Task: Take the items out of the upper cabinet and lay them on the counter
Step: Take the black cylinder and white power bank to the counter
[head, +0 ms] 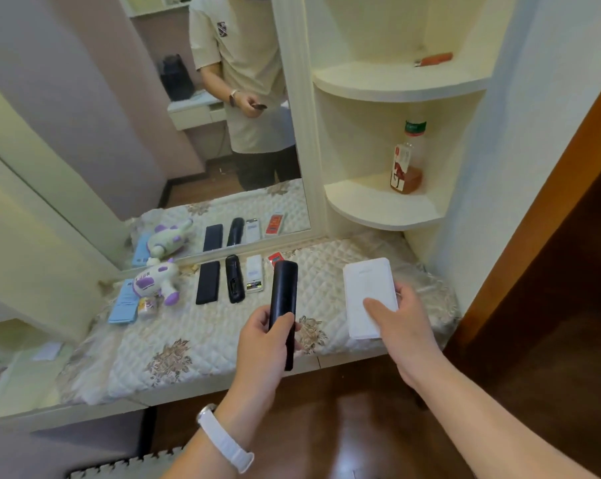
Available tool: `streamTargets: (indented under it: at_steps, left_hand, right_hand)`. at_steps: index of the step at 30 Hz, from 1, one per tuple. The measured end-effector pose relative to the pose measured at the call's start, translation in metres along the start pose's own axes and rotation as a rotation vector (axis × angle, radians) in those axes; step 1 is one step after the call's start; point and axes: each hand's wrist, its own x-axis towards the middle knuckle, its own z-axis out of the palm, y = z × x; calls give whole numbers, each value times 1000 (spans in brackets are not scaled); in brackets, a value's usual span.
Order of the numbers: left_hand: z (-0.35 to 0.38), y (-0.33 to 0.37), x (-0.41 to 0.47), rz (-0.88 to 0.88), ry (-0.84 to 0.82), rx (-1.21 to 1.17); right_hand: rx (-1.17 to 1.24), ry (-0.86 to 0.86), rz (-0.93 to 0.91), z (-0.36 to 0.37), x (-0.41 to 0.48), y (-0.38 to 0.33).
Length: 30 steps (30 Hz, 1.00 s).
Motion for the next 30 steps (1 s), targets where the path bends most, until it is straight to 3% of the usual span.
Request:
streamTargets:
  at_steps: [13,30]
  left_hand:
    - [45,-19,97,-141,9,-18]
    - [54,-81,313,-456,-115,-64]
  right_hand:
    - [-111,-25,122,3,95,25]
    - [-406,-119,396,94,273,79]
